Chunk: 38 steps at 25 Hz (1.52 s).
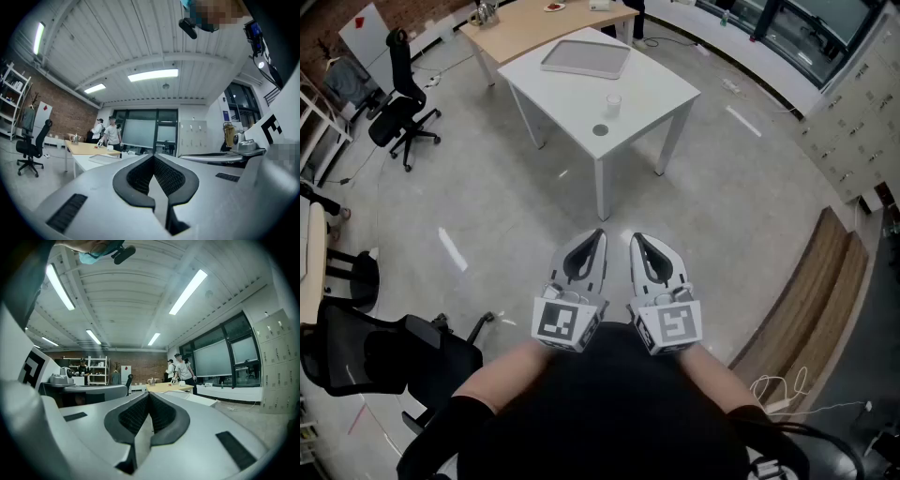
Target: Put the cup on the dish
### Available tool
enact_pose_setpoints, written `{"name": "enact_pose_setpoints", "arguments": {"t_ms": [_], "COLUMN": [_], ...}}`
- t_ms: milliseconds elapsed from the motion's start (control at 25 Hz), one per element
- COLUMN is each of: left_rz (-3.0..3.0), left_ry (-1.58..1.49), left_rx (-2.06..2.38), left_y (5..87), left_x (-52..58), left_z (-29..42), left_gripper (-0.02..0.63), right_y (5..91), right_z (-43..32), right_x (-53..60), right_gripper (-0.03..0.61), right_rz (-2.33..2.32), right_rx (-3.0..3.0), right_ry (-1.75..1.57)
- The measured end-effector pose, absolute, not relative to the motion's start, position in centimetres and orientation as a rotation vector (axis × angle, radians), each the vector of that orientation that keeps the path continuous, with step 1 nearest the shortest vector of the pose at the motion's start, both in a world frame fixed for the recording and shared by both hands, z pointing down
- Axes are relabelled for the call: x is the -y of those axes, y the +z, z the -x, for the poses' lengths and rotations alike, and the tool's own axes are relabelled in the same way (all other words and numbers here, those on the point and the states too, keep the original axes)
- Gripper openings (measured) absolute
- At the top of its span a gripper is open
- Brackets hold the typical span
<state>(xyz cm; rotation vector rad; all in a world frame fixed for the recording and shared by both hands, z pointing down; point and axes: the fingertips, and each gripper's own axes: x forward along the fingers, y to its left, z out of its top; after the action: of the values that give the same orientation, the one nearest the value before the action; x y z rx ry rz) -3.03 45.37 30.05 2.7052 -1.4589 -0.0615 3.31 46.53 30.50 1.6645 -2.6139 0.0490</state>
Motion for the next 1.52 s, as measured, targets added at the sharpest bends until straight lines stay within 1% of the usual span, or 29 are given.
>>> {"name": "enact_pose_setpoints", "arguments": {"t_ms": [440,880,1080,1240,1520], "left_rz": [-2.742,-2.725,-2.712,-2.701,-2.657], "left_ry": [-0.058,-0.085,-0.08,-0.09,-0.08], "left_rx": [1.405,1.338,1.318,1.327,1.376], "left_y": [31.0,31.9,32.4,32.8,34.1], "left_x": [-45.0,-43.3,-42.3,-40.2,-31.2], "left_z": [4.5,9.6,10.7,10.8,10.5], "left_gripper": [0.008,0.008,0.008,0.008,0.008], "right_y": [30.9,31.5,32.0,32.5,34.6], "right_z": [-1.5,3.1,3.8,3.6,3.8], "right_x": [-45.9,-44.5,-43.3,-40.8,-31.3], "right_gripper": [0.012,0.012,0.012,0.012,0.012], "right_rz": [-1.698,-1.789,-1.822,-1.807,-1.702], "right_rx": [2.583,2.624,2.589,2.635,2.676], "right_ry": [0.054,0.185,0.175,0.233,0.307]}}
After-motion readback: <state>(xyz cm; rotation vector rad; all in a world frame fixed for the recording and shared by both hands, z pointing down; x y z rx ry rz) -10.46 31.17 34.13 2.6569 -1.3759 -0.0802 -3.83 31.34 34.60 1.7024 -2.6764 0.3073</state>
